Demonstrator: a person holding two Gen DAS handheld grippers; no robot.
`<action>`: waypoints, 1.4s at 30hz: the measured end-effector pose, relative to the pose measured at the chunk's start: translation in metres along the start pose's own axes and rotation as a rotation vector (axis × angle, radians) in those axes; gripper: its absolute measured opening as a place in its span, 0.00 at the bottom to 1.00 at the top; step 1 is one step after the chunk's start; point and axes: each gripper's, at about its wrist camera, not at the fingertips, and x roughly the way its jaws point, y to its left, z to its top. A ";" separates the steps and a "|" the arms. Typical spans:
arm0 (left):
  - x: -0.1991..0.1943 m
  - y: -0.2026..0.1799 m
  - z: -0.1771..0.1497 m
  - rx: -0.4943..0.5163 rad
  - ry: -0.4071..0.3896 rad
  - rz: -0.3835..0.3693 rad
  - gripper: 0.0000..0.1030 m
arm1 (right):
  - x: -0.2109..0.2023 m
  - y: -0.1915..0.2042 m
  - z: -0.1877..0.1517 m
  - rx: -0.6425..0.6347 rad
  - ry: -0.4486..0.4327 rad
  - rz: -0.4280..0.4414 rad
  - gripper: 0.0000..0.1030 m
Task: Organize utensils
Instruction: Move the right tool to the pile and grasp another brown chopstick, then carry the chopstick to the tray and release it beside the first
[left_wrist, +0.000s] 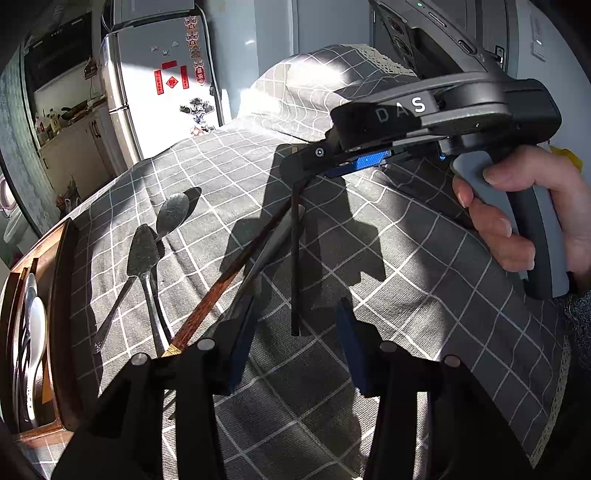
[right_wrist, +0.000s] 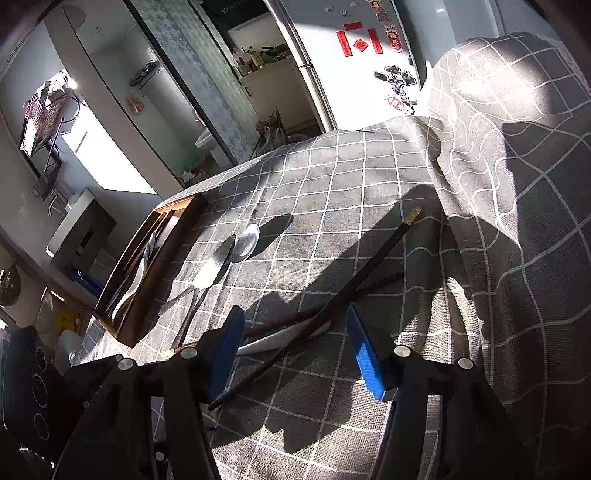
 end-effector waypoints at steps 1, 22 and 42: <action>0.005 0.000 0.001 -0.003 0.016 -0.005 0.48 | 0.000 -0.001 0.000 0.002 0.000 0.001 0.57; -0.010 0.028 0.015 -0.203 -0.032 -0.164 0.05 | 0.030 -0.016 -0.008 0.205 0.028 0.075 0.44; -0.106 0.122 -0.055 -0.336 -0.105 0.149 0.06 | 0.121 0.180 0.041 -0.067 0.151 0.225 0.17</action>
